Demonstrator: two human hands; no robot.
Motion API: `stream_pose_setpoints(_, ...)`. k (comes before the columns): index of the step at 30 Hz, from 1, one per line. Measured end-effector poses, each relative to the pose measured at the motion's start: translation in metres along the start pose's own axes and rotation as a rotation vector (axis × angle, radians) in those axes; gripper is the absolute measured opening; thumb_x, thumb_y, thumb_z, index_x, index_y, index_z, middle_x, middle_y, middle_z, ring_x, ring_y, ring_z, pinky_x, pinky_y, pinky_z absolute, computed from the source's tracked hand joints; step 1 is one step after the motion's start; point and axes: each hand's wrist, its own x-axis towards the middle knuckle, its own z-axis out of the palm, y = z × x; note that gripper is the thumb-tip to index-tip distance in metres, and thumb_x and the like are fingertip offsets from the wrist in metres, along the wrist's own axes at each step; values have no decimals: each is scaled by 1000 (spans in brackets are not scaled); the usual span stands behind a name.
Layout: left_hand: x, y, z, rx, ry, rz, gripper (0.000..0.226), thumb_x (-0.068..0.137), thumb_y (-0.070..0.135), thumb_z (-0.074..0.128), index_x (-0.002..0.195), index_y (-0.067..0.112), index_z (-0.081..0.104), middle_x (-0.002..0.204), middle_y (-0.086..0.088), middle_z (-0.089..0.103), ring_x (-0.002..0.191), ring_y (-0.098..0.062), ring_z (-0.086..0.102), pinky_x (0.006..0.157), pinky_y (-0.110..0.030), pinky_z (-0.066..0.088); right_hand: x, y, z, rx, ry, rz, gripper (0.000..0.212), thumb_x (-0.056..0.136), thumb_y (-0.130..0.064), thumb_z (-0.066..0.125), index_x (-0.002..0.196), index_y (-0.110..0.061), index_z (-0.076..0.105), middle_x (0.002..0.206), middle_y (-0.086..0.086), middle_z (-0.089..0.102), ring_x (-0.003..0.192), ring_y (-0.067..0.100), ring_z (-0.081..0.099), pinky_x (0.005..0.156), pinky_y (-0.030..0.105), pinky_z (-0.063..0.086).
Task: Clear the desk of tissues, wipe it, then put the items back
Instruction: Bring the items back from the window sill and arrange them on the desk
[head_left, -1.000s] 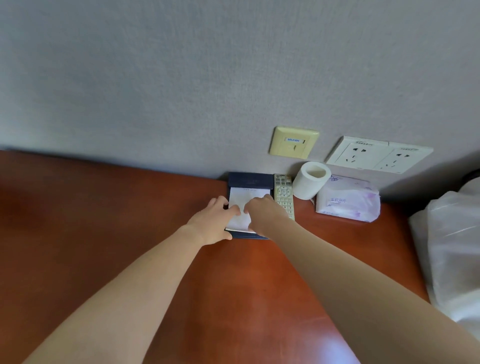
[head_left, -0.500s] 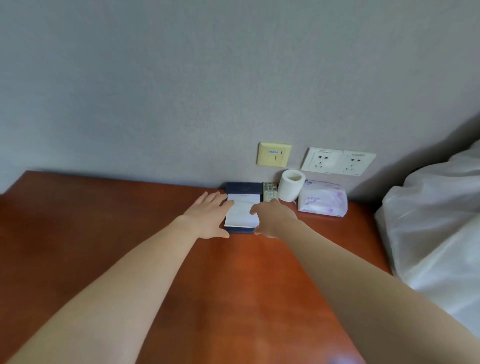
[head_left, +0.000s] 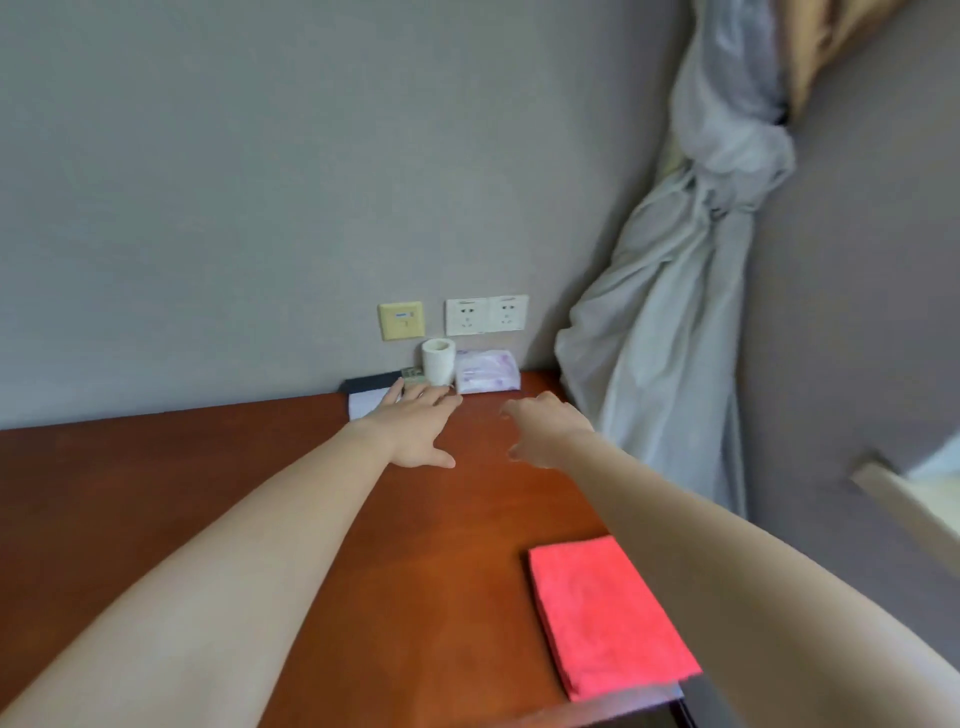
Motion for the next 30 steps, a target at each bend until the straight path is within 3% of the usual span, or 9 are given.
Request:
stream_pose_setpoints(4, 0, 76, -20, 21, 30, 140, 94, 91, 55, 59, 158, 20, 4, 166, -2, 1, 152, -22, -4, 122, -47, -5, -69, 56, -8, 16, 42, 130, 55, 86, -25, 65, 138, -26, 46, 127, 6, 58, 126, 25, 43, 96, 36, 41)
stream_pose_setpoints(10, 15, 205, -46, 96, 66, 379, 95, 90, 54, 59, 158, 18, 4, 166, -1, 1, 152, -19, -4, 121, -50, -5, -178, 145, -18, 20, 121, 360, 61, 88, -28, 65, 144, -27, 40, 131, 3, 57, 130, 26, 41, 97, 36, 41)
stream_pose_setpoints(14, 18, 298, -55, 170, 71, 530, 96, 90, 57, 58, 158, 18, 3, 166, 0, 0, 152, -19, -2, 121, -52, -2, -252, 199, -17, 1, 175, 523, 48, 84, -26, 67, 129, -20, 51, 127, 7, 59, 123, 31, 48, 93, 35, 43)
stream_pose_setpoints(24, -28, 551, -48, 205, 74, 949, 92, 90, 57, 58, 157, 21, 6, 165, 0, 3, 152, -21, 2, 120, -51, -1, -477, 314, 1, 82, 248, 977, 58, 89, -28, 66, 142, -26, 44, 129, 2, 59, 132, 25, 39, 90, 36, 43)
stream_pose_setpoints(30, -86, 674, -35, 229, 57, 1170, 98, 87, 65, 57, 158, 24, 4, 166, 2, 0, 152, -20, -3, 119, -54, -9, -596, 330, 10, 83, 329, 1190, 36, 89, -22, 62, 124, -22, 57, 128, 5, 61, 120, 28, 53, 93, 42, 50)
